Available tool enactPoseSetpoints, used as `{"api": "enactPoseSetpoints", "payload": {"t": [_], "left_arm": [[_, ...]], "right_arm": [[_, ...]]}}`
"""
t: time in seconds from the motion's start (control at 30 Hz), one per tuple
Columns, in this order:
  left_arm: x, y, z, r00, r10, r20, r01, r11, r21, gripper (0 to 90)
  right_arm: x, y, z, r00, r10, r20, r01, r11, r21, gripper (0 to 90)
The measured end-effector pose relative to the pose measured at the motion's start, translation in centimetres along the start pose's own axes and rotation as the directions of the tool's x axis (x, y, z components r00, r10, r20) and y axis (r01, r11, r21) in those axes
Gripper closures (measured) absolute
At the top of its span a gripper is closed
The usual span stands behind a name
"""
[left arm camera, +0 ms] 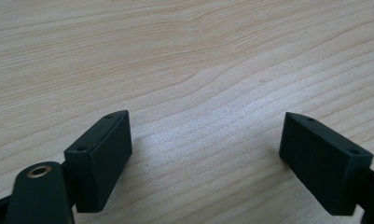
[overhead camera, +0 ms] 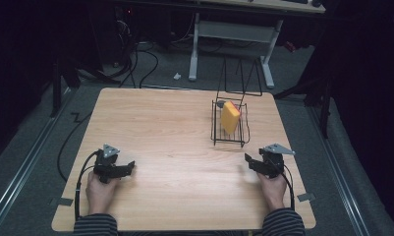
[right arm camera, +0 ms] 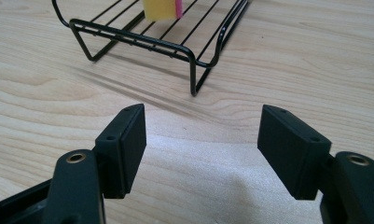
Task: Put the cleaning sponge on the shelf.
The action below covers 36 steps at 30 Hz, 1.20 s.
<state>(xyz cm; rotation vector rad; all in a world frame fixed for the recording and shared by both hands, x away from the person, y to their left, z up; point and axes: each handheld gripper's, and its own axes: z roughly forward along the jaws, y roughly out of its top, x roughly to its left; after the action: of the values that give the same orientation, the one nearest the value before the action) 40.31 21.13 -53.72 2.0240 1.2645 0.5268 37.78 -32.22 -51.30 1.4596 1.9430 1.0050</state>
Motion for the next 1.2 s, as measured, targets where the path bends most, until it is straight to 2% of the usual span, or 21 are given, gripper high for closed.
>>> {"api": "enactPoseSetpoints", "payload": {"t": [0.23,0.6,0.77,0.83,1.2], "left_arm": [[0.0,0.0,0.0,1.0,0.0,0.0,0.0,1.0,0.0,17.4],[0.0,0.0,0.0,1.0,0.0,0.0,0.0,1.0,0.0,17.5],[0.0,0.0,0.0,1.0,0.0,0.0,0.0,1.0,0.0,17.4],[0.0,0.0,0.0,1.0,0.0,0.0,0.0,1.0,0.0,17.4],[0.0,0.0,0.0,1.0,0.0,0.0,0.0,1.0,0.0,17.4]], "right_arm": [[-0.1,-0.1,0.5,0.9995,-0.018,0.024,0.018,1.0,0.021,33.0],[-0.2,-0.3,1.0,0.9986,-0.014,0.052,0.01,0.998,0.062,33.0],[-0.2,-0.5,1.5,0.9982,-0.019,0.056,0.014,0.996,0.09,32.9],[-0.2,-0.7,1.8,0.9979,-0.01,0.064,0.002,0.993,0.12,31.8],[-0.2,-0.7,1.9,0.9977,-0.016,0.066,0.008,0.992,0.125,30.5]]}}
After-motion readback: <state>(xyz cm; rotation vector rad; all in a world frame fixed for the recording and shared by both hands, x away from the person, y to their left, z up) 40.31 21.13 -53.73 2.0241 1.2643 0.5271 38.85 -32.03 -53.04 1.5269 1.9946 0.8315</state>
